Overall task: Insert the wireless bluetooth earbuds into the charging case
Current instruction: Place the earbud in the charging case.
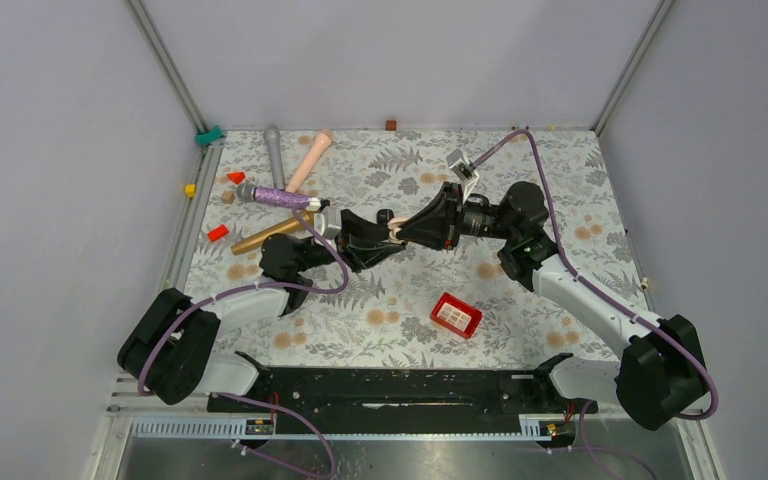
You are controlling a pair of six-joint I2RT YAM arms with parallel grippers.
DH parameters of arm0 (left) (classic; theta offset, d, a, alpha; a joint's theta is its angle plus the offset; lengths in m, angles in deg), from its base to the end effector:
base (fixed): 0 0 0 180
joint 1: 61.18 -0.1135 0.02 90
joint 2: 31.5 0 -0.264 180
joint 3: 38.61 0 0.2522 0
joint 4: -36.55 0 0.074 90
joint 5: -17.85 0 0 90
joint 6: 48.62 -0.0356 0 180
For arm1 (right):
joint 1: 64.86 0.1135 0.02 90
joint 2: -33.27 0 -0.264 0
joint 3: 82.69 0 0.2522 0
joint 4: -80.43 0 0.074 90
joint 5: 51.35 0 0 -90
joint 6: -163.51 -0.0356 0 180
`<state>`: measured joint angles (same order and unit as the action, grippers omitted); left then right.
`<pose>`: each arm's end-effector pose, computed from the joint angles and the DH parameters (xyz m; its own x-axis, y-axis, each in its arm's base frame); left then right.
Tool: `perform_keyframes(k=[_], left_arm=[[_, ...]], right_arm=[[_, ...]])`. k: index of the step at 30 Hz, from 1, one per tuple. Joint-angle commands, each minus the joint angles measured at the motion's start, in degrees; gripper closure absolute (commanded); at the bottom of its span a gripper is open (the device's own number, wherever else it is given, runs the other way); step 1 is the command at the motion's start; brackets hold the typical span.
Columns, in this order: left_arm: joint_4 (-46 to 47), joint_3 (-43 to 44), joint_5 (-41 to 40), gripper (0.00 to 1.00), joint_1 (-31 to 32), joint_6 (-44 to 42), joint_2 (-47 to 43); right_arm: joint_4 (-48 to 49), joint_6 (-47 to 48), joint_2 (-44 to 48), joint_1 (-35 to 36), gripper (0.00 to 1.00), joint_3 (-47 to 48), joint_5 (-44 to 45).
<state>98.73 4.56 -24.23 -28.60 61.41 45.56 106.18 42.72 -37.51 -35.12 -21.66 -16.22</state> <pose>0.2018 -0.1603 0.2765 0.0630 -0.3126 -0.9478 0.9932 0.1125 0.0289 0.2221 0.1604 0.3461 -0.2899 0.1736 -0.9412 -0.9541 0.0242 0.2984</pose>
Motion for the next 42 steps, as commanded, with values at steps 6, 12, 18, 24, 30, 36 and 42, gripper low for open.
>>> perform_keyframes(k=[6,12,18,24,30,36,42], left_arm=[[5.1,-0.2,-0.1,0.98,0.2,0.2,-1.2],[5.1,-0.2,0.0,0.98,0.2,0.1,-1.2],[5.1,-0.2,0.0,0.98,0.2,0.1,-1.4],[5.1,-0.3,0.3,0.98,0.2,-0.4,-1.5],[5.1,-0.4,0.8,0.98,-0.3,-0.8,-2.1],[5.1,-0.5,1.1,0.98,-0.9,-0.8,-3.2],[4.9,-0.5,1.5,0.98,-1.1,-0.8,-3.5]], right_arm=[[-0.3,1.8,0.5,0.8,0.73,0.2,1.3],[-1.0,1.8,1.3,0.8,0.65,0.5,1.3],[-1.5,1.9,2.2,0.8,0.61,1.0,1.1],[-2.8,1.4,3.8,0.8,0.6,3.1,-1.1],[-6.4,3.0,5.9,0.7,0.59,5.6,-3.7],[-13.9,8.6,7.7,0.3,0.59,7.2,-3.2],[-7.4,3.7,7.4,0.2,0.58,6.4,-8.2]])
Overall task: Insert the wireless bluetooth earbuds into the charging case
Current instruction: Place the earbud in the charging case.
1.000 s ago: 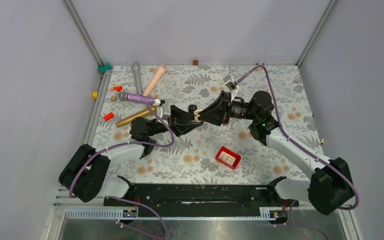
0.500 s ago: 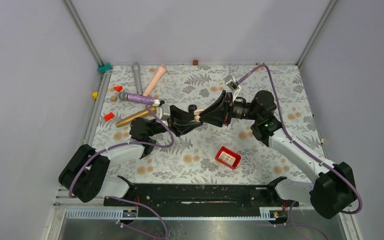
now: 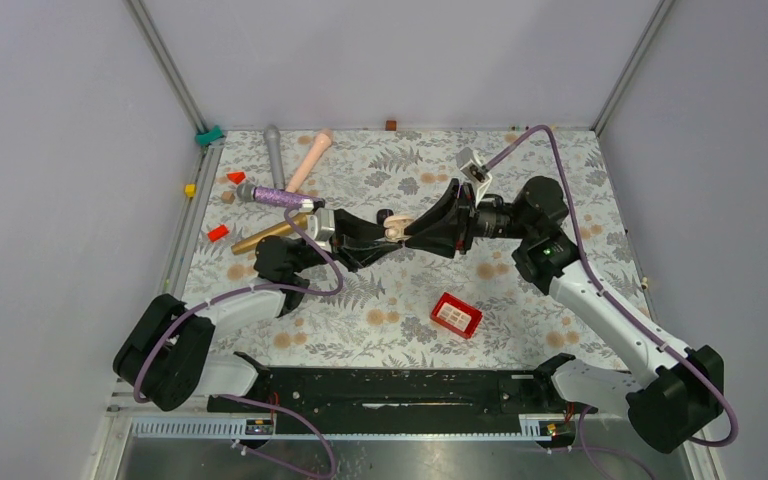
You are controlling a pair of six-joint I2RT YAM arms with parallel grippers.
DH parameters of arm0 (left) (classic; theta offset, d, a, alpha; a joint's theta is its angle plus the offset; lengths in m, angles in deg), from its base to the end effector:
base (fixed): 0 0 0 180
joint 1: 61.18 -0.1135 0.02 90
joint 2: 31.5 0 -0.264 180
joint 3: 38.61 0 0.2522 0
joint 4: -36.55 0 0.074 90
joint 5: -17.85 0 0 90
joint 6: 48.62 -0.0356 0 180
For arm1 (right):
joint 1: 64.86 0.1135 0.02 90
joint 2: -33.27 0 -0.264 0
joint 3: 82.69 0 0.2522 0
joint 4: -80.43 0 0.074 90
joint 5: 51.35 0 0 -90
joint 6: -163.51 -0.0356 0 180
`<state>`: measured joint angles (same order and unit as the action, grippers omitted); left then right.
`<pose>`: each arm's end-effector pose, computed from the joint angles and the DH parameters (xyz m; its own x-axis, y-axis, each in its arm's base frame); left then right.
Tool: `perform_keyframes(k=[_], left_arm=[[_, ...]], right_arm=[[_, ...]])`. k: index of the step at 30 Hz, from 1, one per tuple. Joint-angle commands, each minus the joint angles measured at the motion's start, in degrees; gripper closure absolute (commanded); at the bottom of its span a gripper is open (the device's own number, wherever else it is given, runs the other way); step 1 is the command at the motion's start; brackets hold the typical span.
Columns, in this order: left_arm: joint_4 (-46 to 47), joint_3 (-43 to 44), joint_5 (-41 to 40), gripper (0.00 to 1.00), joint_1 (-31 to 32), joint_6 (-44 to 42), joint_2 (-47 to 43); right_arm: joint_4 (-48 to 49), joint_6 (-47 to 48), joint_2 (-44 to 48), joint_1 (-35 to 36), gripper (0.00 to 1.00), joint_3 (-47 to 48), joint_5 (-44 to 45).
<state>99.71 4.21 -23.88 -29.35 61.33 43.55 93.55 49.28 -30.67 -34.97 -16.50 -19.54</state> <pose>0.1976 -0.1539 0.2843 0.1051 -0.3326 -0.9372 0.9902 0.1217 0.0679 0.1977 0.1486 0.3851 -0.1898 0.1404 -0.9717 -0.9817 -0.0098 0.1903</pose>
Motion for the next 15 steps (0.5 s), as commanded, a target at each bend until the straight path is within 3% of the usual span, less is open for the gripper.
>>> perform_keyframes(k=[1,9,15], left_arm=[[3.8,-0.1,1.2,0.98,-0.4,-0.7,-1.4],[3.8,0.0,1.2,0.99,-0.4,-0.2,-0.7],[3.8,0.1,1.2,0.99,-0.4,0.1,-0.6]], right_arm=[[9.1,-5.5,0.2,0.1,0.58,0.6,-5.7],[12.3,-7.0,-1.5,2.0,0.55,-1.0,-6.6],[8.2,-3.9,-3.1,2.8,0.54,-0.6,-4.8]])
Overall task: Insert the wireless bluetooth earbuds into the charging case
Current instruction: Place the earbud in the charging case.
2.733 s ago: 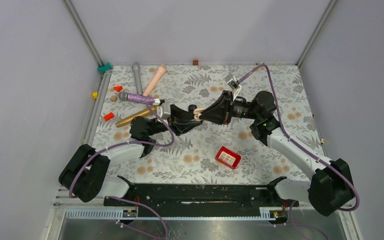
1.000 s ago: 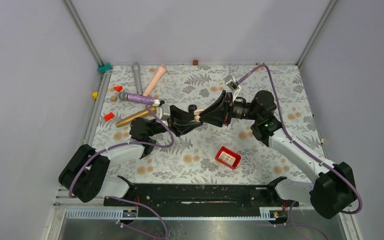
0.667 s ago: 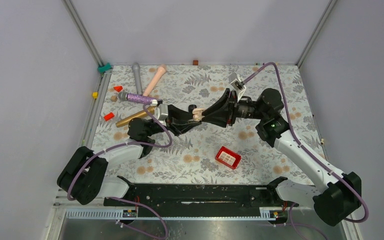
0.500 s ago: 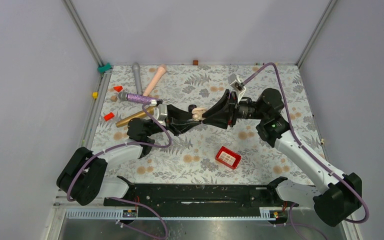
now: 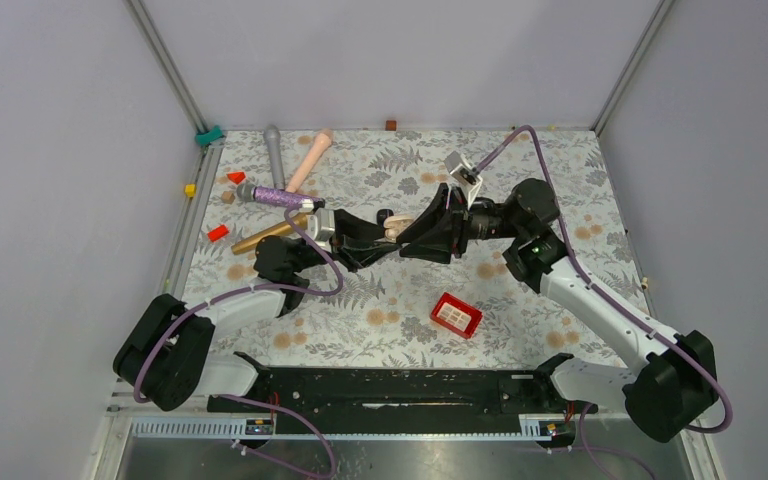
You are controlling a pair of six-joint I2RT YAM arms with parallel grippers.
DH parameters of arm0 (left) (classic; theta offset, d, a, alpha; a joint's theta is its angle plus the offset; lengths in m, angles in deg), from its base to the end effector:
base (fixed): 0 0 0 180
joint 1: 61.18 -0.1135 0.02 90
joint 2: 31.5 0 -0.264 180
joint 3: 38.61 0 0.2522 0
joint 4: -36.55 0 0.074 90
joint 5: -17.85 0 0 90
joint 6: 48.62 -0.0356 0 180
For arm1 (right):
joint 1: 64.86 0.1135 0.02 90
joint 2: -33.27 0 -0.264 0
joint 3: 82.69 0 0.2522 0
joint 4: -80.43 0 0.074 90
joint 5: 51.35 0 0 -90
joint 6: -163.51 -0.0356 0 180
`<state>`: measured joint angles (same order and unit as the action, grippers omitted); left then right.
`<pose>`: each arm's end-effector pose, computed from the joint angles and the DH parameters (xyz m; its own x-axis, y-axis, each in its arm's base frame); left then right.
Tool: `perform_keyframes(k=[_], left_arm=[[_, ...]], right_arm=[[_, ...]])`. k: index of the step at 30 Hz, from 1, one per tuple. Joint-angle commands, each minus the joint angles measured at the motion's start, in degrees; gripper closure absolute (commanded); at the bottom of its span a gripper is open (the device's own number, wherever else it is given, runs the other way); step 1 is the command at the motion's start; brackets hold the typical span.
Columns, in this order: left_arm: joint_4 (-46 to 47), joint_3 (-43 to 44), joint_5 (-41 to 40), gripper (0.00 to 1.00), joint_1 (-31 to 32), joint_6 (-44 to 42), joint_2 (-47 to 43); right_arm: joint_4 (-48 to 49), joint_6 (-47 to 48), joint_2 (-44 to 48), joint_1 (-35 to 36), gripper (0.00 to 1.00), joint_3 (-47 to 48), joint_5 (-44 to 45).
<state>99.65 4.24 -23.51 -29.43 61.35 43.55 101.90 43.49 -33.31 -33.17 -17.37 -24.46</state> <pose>0.1977 -0.1537 0.2843 0.1046 -0.3301 -0.9381 0.9907 0.1173 0.0692 0.1975 0.1593 0.3813 -0.2207 0.1297 -0.9667 -0.9694 -0.1383 0.2027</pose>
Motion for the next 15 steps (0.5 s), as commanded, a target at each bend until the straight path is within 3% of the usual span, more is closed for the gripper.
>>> perform_keyframes(k=[1,15], left_arm=[[3.9,0.0,0.8,0.98,-0.3,0.1,-0.6],[3.9,0.2,0.9,0.99,-0.3,0.4,-0.7]], right_arm=[[-0.6,2.4,-0.7,1.0,0.55,0.3,0.7],[-10.5,10.3,-0.4,1.0,0.54,1.6,6.3]])
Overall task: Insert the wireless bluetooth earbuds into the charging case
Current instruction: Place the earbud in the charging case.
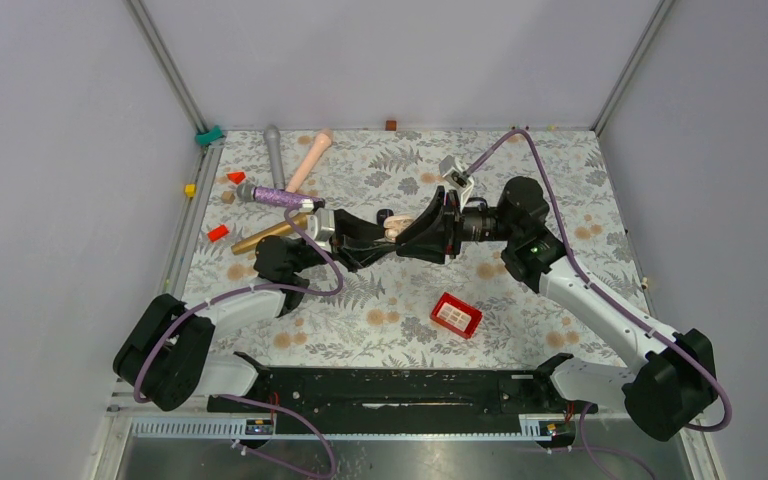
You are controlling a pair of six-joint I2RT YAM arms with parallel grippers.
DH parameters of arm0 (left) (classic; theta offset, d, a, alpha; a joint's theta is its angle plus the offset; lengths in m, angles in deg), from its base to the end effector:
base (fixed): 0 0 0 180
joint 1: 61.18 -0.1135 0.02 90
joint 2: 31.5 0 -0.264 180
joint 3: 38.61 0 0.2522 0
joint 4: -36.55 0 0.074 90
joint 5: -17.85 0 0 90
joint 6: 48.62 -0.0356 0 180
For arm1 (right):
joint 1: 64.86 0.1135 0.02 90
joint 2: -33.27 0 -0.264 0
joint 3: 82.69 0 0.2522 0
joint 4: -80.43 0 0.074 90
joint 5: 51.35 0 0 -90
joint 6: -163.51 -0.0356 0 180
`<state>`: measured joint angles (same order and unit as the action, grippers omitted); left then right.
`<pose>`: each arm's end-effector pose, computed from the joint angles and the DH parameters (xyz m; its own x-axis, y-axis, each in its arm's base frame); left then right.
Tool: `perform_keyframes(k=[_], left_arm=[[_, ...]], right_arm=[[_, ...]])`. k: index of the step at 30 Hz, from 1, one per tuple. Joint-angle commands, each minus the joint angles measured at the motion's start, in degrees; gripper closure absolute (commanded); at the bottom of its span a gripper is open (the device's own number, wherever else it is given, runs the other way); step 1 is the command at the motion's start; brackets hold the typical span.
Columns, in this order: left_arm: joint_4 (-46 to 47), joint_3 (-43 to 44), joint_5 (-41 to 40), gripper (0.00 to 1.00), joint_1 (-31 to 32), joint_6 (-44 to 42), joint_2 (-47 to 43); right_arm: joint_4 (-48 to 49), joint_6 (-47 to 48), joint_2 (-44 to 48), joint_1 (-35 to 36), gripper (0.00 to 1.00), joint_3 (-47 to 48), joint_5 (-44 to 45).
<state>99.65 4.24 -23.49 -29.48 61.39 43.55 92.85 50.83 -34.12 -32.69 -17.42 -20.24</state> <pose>0.1978 -0.1536 0.2843 0.1042 -0.3300 -0.9382 0.9907 0.1176 0.0687 0.2051 0.1650 0.3644 -0.2414 0.0835 -0.9668 -0.9701 -0.0470 0.2381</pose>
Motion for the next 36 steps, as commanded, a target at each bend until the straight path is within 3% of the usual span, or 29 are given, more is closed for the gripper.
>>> perform_keyframes(k=[1,9,20,30,36], left_arm=[[3.9,0.1,0.8,0.99,-0.3,0.4,-0.7],[3.9,0.2,0.8,0.99,-0.2,0.3,-0.5],[3.8,0.2,0.9,0.99,-0.3,0.4,-0.2],[3.8,0.2,0.9,0.99,-0.2,0.4,-0.3],[3.8,0.1,1.0,0.99,-0.3,0.3,-0.4]], right_arm=[[-1.6,3.1,0.5,0.5,0.54,1.7,2.3],[-1.2,2.4,1.3,0.5,0.53,2.0,2.4],[6.3,-5.1,0.6,0.4,0.5,1.2,1.9],[-4.2,2.7,1.6,0.4,0.51,2.8,7.3],[-4.9,2.4,1.8,0.4,0.51,3.6,7.1]])
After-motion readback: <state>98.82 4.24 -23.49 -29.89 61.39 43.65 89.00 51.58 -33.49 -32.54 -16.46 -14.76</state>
